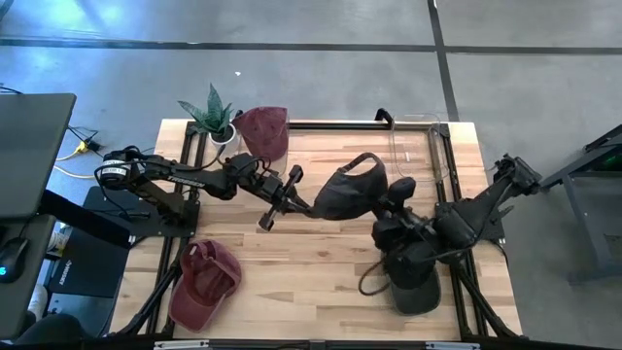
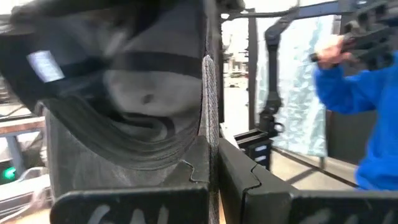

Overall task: Pick & Place hat
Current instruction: Put the top black cap into the right transparent bin

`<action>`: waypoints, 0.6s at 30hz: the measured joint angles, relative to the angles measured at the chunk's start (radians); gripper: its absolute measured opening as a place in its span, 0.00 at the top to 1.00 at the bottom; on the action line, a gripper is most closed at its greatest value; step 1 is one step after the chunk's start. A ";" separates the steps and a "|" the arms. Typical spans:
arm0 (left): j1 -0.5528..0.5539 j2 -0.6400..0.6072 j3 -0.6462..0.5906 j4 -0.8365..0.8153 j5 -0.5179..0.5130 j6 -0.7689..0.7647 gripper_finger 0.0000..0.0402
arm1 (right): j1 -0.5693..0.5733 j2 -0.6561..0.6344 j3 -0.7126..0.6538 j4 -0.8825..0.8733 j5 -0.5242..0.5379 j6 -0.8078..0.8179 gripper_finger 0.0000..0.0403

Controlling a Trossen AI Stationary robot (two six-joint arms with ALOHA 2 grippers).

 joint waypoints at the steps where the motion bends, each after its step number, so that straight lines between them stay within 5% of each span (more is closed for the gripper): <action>1: 0.000 0.000 0.000 -0.003 0.013 0.003 1.00 | -0.008 -0.002 0.000 0.002 -0.011 -0.001 0.85; 4: 0.000 0.000 0.000 -0.033 0.021 0.005 1.00 | -0.035 -0.004 0.009 0.010 -0.110 -0.024 0.97; 7: 0.000 0.000 0.000 -0.066 0.028 0.032 1.00 | -0.047 -0.004 0.047 0.012 -0.290 -0.005 0.94; 14: 0.000 0.000 0.008 -0.153 0.108 0.277 1.00 | -0.091 -0.024 0.130 0.187 -1.026 0.041 0.96; 18: -0.002 0.000 0.011 -0.204 0.147 0.409 1.00 | -0.093 -0.044 0.118 0.330 -1.143 -0.029 0.99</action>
